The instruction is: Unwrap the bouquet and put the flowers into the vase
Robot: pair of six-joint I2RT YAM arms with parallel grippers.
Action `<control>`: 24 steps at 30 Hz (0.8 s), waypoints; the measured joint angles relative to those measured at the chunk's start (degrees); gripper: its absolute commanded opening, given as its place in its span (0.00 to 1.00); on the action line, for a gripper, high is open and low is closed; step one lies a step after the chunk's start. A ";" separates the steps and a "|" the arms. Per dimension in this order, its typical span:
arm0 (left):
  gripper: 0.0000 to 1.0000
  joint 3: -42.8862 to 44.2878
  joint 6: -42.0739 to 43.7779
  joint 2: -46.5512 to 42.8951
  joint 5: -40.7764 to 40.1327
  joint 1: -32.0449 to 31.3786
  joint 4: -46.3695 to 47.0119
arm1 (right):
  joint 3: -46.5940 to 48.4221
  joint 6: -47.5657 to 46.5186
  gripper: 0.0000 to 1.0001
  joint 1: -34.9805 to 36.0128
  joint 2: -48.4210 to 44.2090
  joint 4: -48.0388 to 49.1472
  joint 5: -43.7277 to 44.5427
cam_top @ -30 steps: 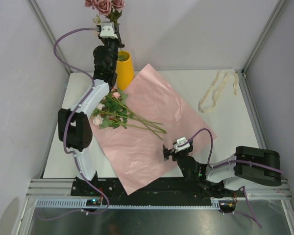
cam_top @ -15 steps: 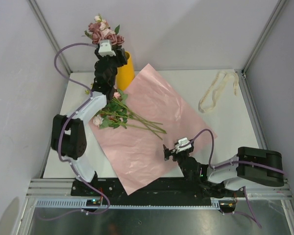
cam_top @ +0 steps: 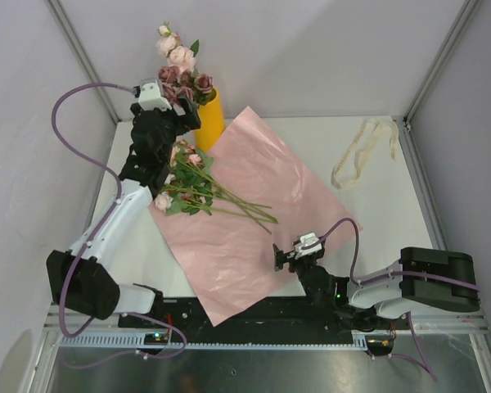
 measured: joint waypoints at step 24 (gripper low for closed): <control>0.85 -19.06 -28.79 -26.60 -0.87 0.00 -24.57 | 0.02 1.90 0.99 2.47 -0.76 -2.23 3.61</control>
